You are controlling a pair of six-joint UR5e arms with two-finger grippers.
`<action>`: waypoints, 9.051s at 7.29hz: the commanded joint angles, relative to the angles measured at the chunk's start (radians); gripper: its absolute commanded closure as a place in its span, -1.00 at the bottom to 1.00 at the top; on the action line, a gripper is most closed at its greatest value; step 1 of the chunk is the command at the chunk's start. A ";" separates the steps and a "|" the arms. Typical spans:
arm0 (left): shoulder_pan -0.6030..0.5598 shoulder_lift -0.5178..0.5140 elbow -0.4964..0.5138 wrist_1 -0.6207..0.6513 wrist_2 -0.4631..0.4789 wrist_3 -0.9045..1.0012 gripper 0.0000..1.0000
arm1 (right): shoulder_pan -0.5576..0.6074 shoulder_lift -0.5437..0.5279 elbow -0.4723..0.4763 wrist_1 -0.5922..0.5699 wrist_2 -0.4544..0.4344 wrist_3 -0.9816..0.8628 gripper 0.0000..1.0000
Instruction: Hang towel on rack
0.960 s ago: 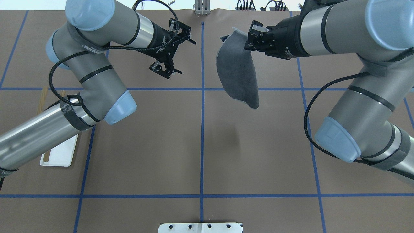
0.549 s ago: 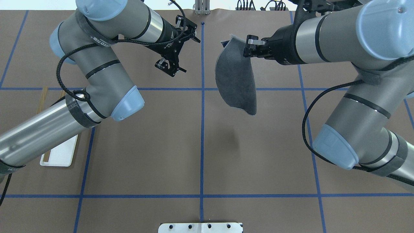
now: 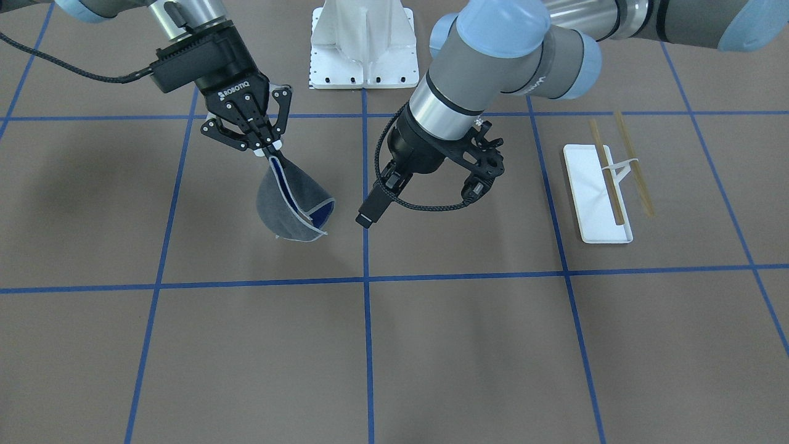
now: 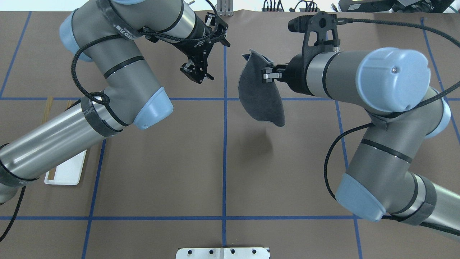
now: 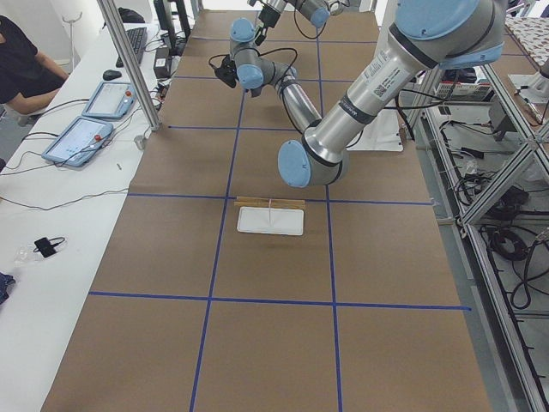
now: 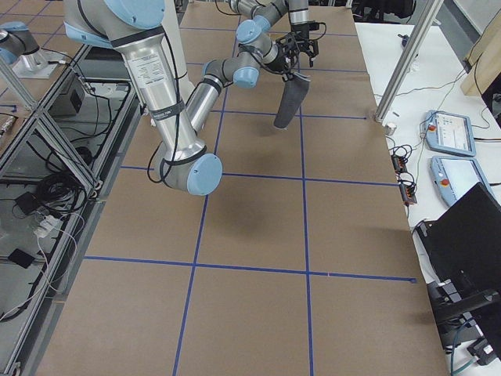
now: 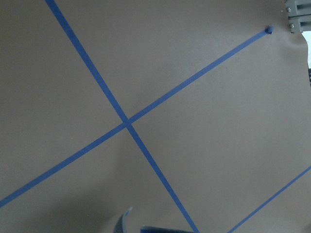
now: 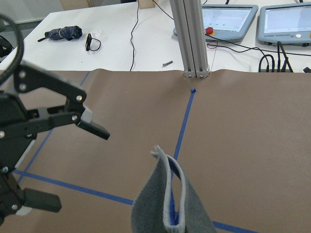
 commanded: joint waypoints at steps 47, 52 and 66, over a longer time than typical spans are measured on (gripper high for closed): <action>-0.124 0.292 -0.373 0.222 -0.100 0.418 1.00 | 0.354 -0.238 0.152 -0.520 0.250 -0.539 -1.00; -0.186 0.646 -0.522 0.247 -0.094 0.796 1.00 | 0.693 -0.210 -0.251 -0.457 0.556 -0.811 -1.00; -0.350 1.026 -0.381 0.035 -0.092 1.354 1.00 | 0.813 -0.317 -0.432 -0.456 0.717 -0.924 -1.00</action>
